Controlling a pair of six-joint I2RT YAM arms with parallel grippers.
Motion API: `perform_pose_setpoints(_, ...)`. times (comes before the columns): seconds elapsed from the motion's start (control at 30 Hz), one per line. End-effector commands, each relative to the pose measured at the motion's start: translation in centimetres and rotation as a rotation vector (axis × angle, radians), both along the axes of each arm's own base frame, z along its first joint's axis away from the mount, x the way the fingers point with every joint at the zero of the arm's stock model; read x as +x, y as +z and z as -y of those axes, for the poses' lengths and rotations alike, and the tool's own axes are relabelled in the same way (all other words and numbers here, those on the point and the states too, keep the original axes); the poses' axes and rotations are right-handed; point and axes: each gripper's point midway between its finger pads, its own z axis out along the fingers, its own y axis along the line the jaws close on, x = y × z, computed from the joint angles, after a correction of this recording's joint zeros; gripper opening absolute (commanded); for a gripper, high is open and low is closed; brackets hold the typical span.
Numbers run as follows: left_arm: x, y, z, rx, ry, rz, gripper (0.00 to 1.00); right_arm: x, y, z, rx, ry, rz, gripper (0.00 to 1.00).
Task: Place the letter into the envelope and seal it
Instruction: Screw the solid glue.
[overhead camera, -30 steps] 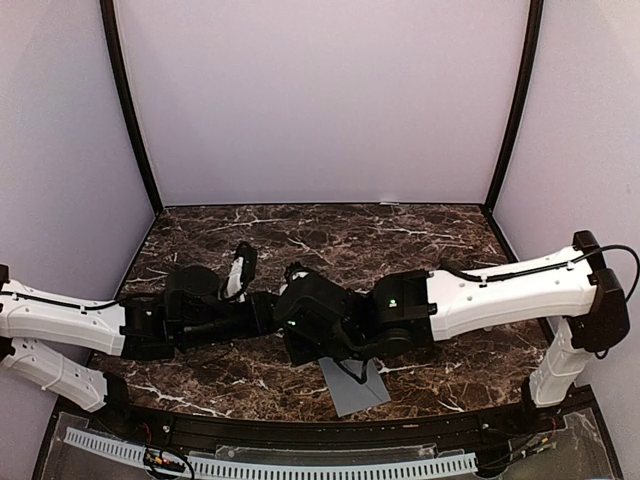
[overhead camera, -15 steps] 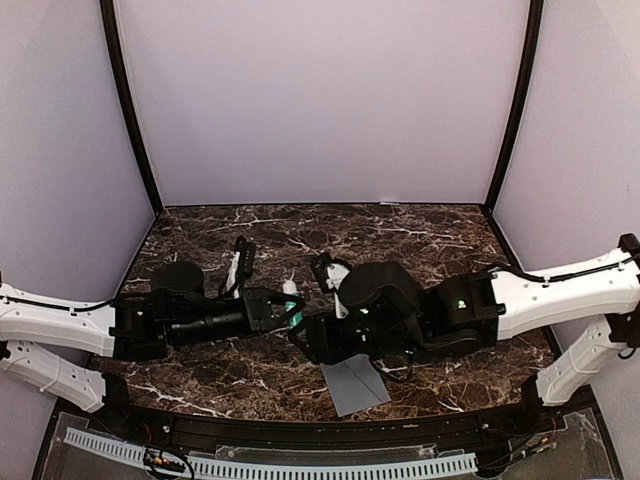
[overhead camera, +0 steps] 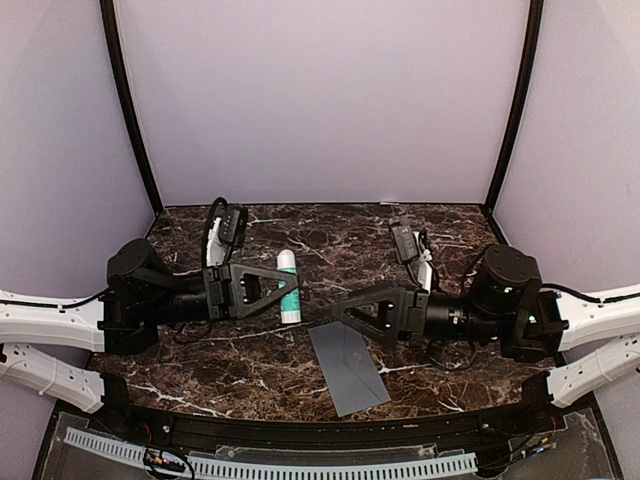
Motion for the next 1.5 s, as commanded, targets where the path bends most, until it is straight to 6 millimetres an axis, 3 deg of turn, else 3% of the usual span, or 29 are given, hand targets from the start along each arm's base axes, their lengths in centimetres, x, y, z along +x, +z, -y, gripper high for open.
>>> perform_pose_setpoints(0.0,-3.1,5.1,-0.3,-0.154,-0.158,0.148,0.0,-1.6,4.0,-0.1,0.177,0.098,0.05,0.82)
perform_pose_setpoints(0.37,-2.9,5.3,0.9,-0.183,-0.194,0.131,0.0,-3.0,4.0,-3.5,0.185,0.205,0.045,0.65)
perform_pose_setpoints(0.97,-2.4,4.8,1.4,-0.159,-0.178,0.123,0.0,-3.5,3.6,-4.2,0.213,0.233,0.023,0.23)
perform_pose_setpoints(1.1,-2.4,4.7,1.5,-0.158,-0.18,0.125,0.0,-3.1,3.5,-3.9,0.207,0.204,0.029,0.15)
perform_pose_setpoints(1.27,-1.9,4.0,1.5,-0.126,-0.144,0.12,0.0,-2.1,2.8,-3.7,0.161,0.143,0.027,0.13)
perform_pose_setpoints(1.47,0.3,1.2,2.0,0.052,-0.021,0.09,0.0,1.0,-0.3,-4.1,-0.034,-0.031,-0.002,0.09)
